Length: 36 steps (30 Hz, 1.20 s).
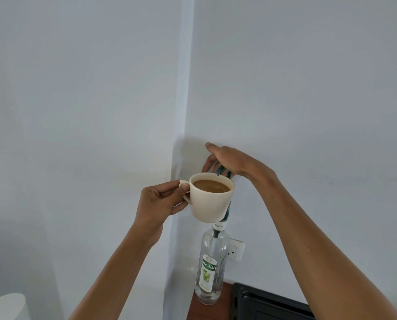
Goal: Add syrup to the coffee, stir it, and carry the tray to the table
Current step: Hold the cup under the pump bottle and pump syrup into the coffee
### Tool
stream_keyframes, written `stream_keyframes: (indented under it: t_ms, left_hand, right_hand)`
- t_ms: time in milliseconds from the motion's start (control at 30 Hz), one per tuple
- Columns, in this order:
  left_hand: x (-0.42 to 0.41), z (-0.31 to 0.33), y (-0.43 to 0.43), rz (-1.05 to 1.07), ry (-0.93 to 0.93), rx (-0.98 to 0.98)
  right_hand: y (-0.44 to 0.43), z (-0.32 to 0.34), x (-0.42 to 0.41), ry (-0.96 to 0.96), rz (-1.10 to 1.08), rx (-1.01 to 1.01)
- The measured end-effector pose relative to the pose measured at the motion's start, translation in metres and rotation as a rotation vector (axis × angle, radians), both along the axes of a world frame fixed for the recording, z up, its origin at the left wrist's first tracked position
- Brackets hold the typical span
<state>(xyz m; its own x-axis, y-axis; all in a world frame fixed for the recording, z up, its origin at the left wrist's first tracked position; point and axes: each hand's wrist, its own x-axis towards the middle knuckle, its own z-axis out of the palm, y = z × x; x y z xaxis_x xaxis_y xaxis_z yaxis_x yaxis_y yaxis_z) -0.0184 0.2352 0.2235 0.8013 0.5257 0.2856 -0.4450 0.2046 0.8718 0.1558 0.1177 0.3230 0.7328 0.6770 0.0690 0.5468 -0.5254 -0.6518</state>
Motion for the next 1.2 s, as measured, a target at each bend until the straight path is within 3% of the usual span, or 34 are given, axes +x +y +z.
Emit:
stream_keyframes:
  t_ms: [1200]
  left_hand:
    - [-0.003,0.001,0.005,-0.005,-0.004,-0.006]
  right_hand:
    - [0.000,0.006,0.002,0.028,0.019,-0.053]
